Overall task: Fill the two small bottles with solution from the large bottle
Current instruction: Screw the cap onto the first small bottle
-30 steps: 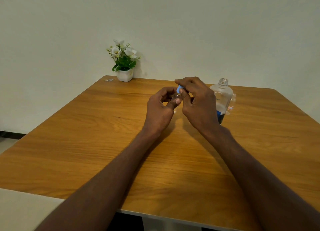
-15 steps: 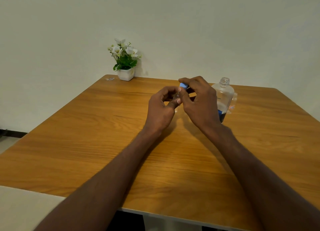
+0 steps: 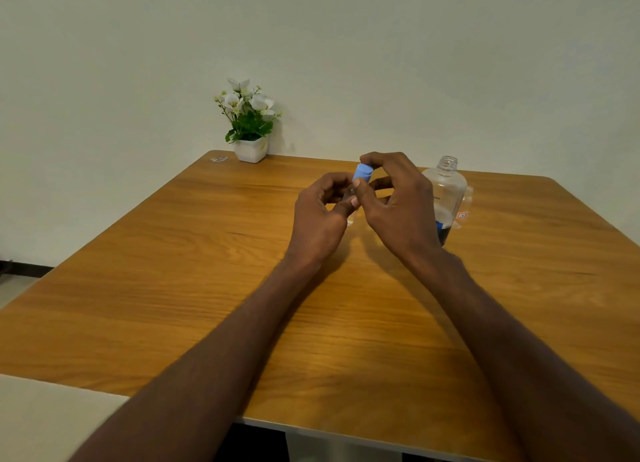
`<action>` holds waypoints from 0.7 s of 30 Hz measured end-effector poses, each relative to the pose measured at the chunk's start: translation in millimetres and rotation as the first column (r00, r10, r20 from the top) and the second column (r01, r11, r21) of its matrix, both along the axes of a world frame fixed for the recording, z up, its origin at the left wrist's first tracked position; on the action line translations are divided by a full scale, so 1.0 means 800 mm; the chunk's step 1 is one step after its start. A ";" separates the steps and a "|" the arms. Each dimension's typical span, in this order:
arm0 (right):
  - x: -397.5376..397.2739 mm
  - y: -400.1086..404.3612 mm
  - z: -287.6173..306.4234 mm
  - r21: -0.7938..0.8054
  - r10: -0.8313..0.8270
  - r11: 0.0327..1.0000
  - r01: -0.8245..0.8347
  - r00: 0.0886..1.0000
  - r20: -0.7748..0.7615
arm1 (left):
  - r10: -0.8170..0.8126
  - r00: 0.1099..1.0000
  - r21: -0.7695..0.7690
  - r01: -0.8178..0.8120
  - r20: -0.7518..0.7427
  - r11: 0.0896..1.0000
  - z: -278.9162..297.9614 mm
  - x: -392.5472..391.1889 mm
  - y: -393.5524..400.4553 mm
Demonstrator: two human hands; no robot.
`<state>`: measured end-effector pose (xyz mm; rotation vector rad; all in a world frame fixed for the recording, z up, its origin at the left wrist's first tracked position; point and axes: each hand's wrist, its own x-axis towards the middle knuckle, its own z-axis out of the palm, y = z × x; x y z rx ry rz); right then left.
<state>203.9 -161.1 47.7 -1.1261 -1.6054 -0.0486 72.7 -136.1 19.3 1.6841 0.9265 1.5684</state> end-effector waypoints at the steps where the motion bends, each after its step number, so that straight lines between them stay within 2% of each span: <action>1: 0.000 -0.001 0.000 0.001 0.007 1.000 -0.007 1.000 0.006 | -0.002 1.000 0.000 0.002 0.002 1.000 0.000 -0.001 0.000; 6: 0.001 0.001 -0.001 0.015 -0.005 1.000 0.004 0.999 0.040 | 0.003 1.000 -0.004 -0.003 -0.004 1.000 -0.001 -0.001 0.001; 12: 0.000 -0.001 0.001 -0.006 0.000 1.000 0.000 1.000 -0.029 | 0.009 1.000 -0.013 -0.009 -0.007 1.000 0.000 0.000 0.000; 17: -0.001 0.000 -0.001 0.013 -0.018 1.000 0.017 0.999 0.044 | 0.015 1.000 -0.018 -0.015 -0.014 1.000 -0.001 -0.001 0.001; 21: 0.000 -0.001 0.001 0.010 -0.012 1.000 0.012 1.000 0.008 | 0.016 1.000 -0.005 -0.016 -0.015 1.000 -0.002 0.000 0.001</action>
